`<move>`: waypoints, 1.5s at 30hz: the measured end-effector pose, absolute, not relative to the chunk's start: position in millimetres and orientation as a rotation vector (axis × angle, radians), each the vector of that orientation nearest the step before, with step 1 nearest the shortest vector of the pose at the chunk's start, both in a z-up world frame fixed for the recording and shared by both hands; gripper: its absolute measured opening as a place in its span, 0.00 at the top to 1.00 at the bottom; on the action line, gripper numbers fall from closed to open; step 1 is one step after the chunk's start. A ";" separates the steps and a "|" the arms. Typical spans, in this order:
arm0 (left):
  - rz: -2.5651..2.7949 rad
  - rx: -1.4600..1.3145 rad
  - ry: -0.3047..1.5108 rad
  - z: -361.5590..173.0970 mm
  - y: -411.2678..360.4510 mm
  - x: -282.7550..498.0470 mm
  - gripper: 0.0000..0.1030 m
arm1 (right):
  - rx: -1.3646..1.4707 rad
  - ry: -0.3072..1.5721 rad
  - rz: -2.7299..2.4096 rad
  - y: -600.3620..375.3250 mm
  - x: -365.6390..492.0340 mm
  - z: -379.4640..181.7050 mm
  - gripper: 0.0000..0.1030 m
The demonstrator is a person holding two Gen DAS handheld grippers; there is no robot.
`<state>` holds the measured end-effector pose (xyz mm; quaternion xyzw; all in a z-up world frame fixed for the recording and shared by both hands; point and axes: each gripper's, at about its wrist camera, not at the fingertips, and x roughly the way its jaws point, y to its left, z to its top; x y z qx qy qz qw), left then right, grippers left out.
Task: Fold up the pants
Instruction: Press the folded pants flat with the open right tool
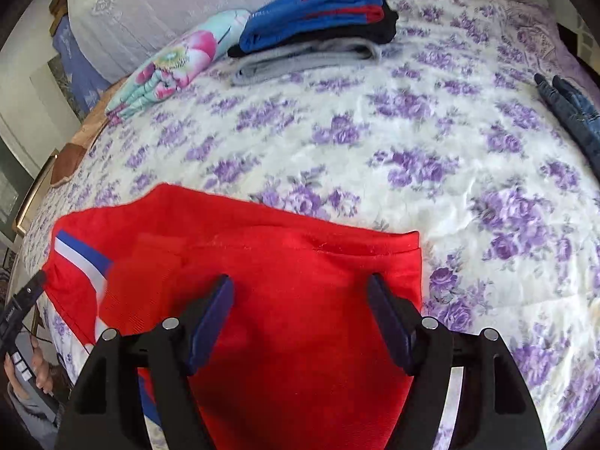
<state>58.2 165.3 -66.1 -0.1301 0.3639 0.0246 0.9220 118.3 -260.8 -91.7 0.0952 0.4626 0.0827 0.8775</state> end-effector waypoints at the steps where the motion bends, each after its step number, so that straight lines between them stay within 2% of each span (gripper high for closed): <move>1: 0.053 -0.268 0.751 -66.8 165.6 58.7 0.05 | 0.177 0.948 0.171 -257.7 114.8 -89.1 0.28; 7: 0.055 -0.278 0.760 -69.9 168.3 61.5 0.05 | 0.185 0.810 0.182 -250.9 77.3 -54.7 0.28; 12: 0.051 -0.278 0.756 -70.2 168.3 61.7 0.05 | 0.015 0.863 0.197 -218.9 59.8 -95.8 0.21; 17: 0.054 -0.278 0.758 -70.4 169.4 60.8 0.05 | 0.049 0.705 0.177 -223.1 30.4 -66.0 0.20; 20: 0.043 -0.297 0.773 -74.7 172.2 62.7 0.05 | -0.039 0.691 0.168 -218.0 23.4 -67.5 0.07; 22: 0.033 -0.317 0.789 -78.9 173.9 65.1 0.05 | -0.061 0.816 0.179 -217.7 36.7 -98.8 0.05; 23: 0.028 -0.324 0.796 -81.1 174.7 66.2 0.05 | -0.031 0.792 0.180 -221.6 34.0 -104.7 0.04; 30: 0.022 -0.365 0.796 -87.5 178.1 73.2 0.05 | 0.048 0.548 0.111 -253.3 1.7 -61.3 0.04; 37: 0.000 -0.383 0.785 -92.9 175.7 84.9 0.05 | 0.171 0.601 0.078 -282.4 10.8 -69.5 0.04; 45: -0.043 -0.454 0.742 -90.3 178.5 76.4 0.05 | 0.180 0.618 0.052 -284.2 13.4 -82.3 0.04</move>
